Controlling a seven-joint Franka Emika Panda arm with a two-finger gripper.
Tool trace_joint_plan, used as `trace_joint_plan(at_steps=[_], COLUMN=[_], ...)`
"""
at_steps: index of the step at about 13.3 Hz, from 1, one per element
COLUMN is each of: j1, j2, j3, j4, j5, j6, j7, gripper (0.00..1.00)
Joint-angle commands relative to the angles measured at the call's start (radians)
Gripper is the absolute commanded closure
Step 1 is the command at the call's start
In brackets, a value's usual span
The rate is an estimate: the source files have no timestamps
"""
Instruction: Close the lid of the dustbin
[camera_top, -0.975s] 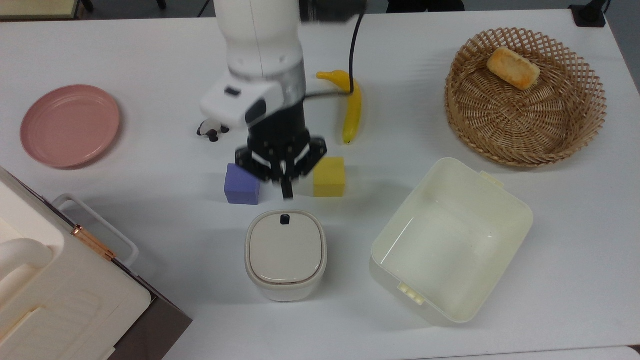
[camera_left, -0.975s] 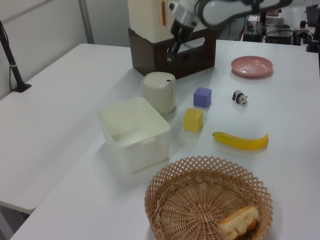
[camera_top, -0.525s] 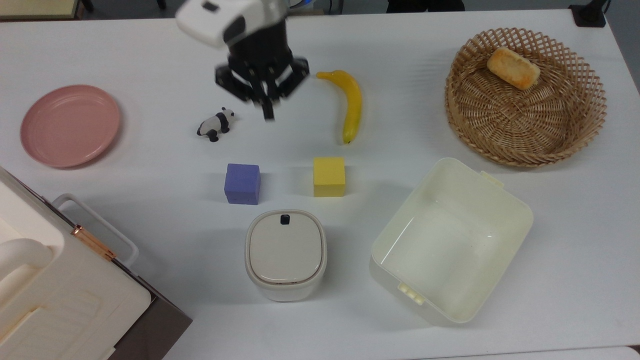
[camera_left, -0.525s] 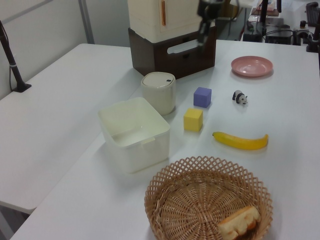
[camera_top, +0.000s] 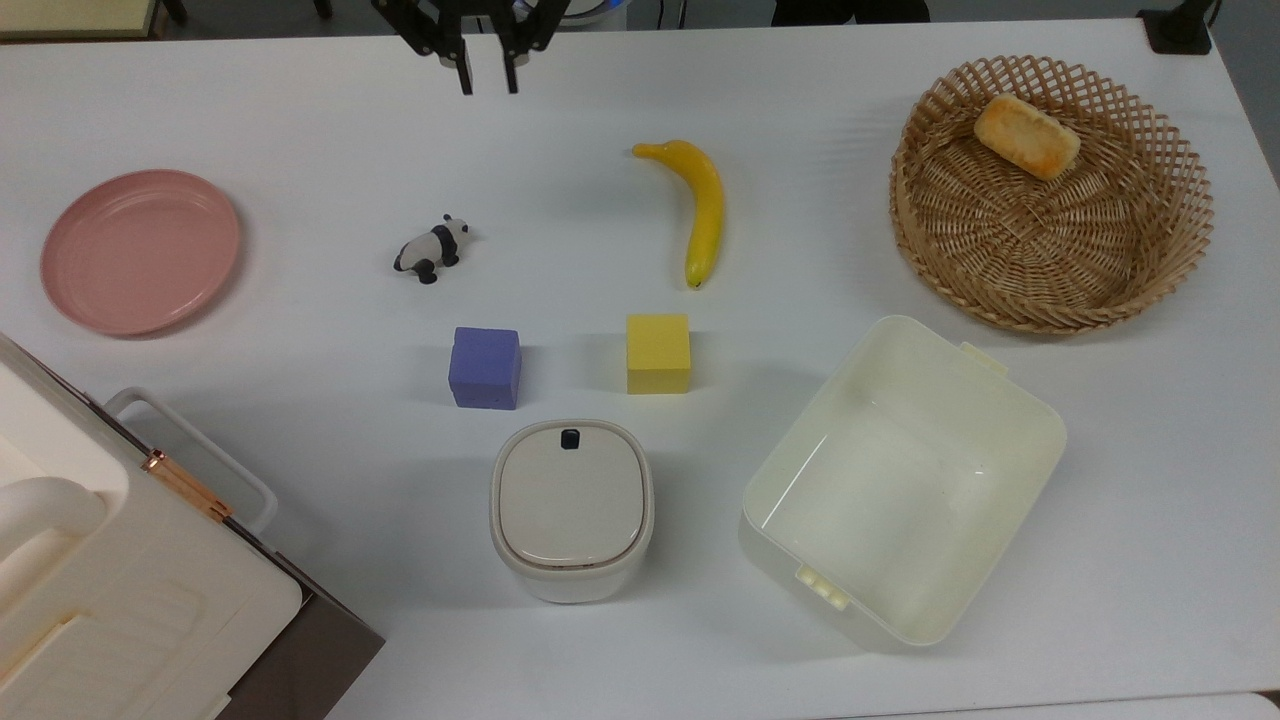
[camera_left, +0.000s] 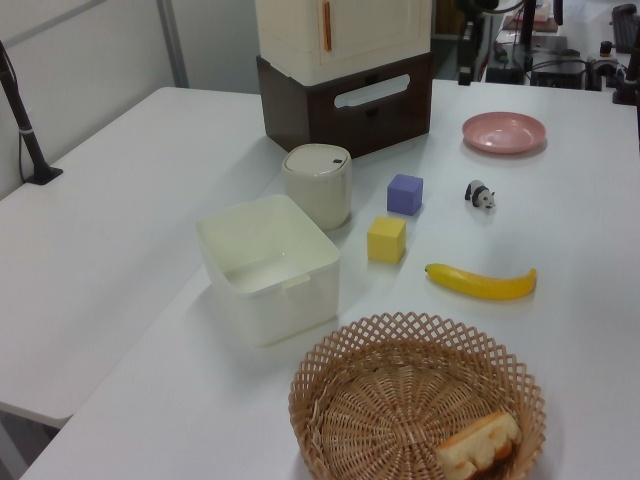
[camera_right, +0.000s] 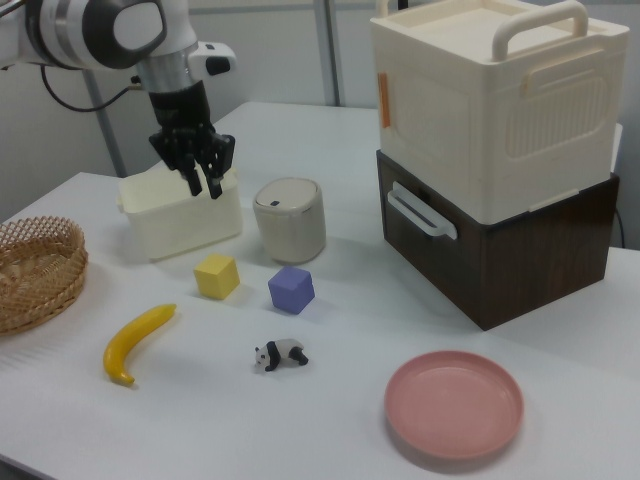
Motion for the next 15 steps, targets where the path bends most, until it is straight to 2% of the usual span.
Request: trace_joint_plan(at_steps=[1, 2, 3, 8, 15], j1=[0.009, 0.013, 0.016, 0.041, 0.035], j2=[-0.04, -0.038, -0.038, -0.04, -0.037], j3=[-0.002, -0.002, 0.0, -0.003, -0.002], j4=[-0.058, -0.058, -0.06, -0.052, -0.021], j5=[-0.013, -0.013, -0.013, -0.015, -0.013], j6=[-0.006, -0.006, -0.006, -0.048, -0.085], j7=[0.019, 0.02, 0.02, 0.049, 0.075], gripper=[0.1, 0.03, 0.0, 0.0, 0.0])
